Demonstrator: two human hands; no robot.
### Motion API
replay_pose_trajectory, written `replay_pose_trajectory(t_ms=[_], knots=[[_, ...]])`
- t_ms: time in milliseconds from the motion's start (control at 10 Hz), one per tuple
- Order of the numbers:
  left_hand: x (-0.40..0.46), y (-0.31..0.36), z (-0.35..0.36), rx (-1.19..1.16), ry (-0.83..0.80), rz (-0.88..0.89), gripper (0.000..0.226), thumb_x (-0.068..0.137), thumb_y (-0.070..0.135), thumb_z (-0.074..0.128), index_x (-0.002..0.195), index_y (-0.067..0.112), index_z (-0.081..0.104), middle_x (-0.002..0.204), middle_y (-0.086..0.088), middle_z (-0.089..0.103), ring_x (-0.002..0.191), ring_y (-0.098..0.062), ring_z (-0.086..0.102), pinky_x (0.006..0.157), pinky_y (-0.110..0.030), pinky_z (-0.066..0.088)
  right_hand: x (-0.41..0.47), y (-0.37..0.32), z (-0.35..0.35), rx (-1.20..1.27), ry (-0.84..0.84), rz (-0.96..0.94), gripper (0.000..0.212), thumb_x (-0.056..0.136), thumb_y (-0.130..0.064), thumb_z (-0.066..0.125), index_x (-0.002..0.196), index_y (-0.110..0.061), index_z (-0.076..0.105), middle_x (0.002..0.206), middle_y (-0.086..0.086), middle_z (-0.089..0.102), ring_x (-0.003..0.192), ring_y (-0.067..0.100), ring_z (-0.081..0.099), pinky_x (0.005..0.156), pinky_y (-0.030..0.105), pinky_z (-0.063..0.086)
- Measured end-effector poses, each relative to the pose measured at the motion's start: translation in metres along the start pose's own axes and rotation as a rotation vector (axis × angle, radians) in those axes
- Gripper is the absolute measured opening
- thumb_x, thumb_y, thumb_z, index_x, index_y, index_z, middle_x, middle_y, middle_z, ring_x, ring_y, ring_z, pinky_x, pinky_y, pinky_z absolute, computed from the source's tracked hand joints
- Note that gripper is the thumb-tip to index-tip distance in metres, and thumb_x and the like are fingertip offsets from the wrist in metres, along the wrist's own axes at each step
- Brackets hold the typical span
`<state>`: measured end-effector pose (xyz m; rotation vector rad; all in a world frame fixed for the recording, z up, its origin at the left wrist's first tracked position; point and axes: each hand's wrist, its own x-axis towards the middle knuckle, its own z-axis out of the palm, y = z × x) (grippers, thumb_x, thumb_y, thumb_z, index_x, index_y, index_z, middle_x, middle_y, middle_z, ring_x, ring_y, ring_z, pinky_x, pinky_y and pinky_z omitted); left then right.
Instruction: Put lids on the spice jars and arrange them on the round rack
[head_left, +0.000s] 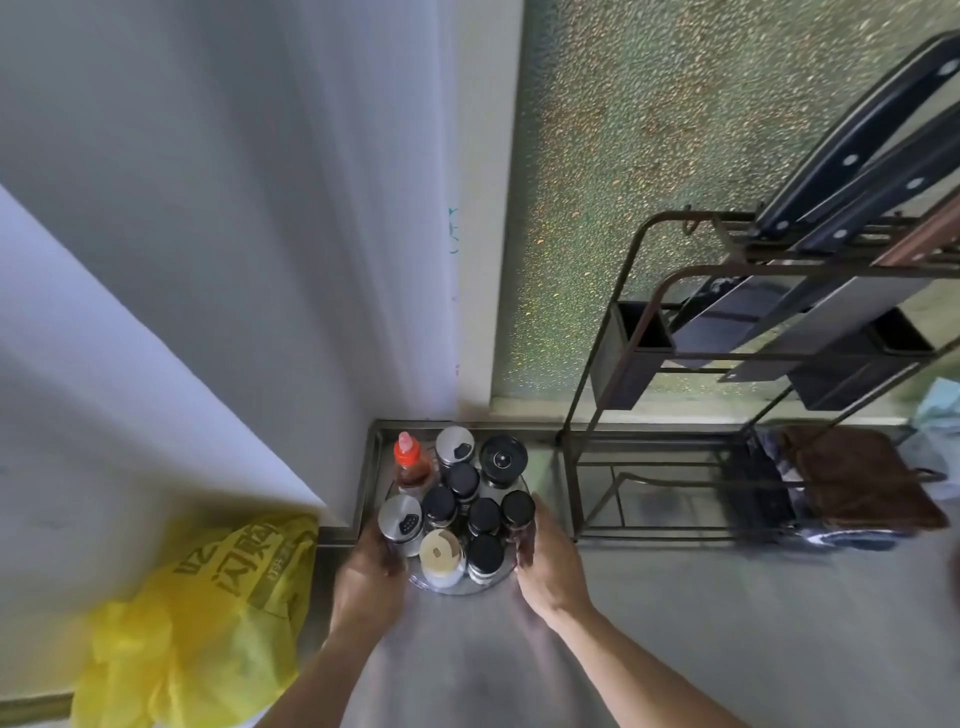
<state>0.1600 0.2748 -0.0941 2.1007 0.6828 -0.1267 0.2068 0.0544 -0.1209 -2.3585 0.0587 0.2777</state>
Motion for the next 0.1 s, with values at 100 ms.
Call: replay_pose_trajectory(t_ms=[100], knots=[[-0.0043,-0.0126,-0.0016,0.009,0.006,0.034,0.042,0.088,0.013,0.068,0.126,0.028,0.057,0.094,0.008,0.072,0.085,-0.022,0.073,0.074,-0.035,0.056,-0.0169,0.0071,-0.01,-0.023,-0.047,0.052,0.063,0.098,-0.024,0.056,0.155,-0.016,0.03,0.154,0.004,0.047,0.136,0.026,0.052,0.109,0.037,0.044]])
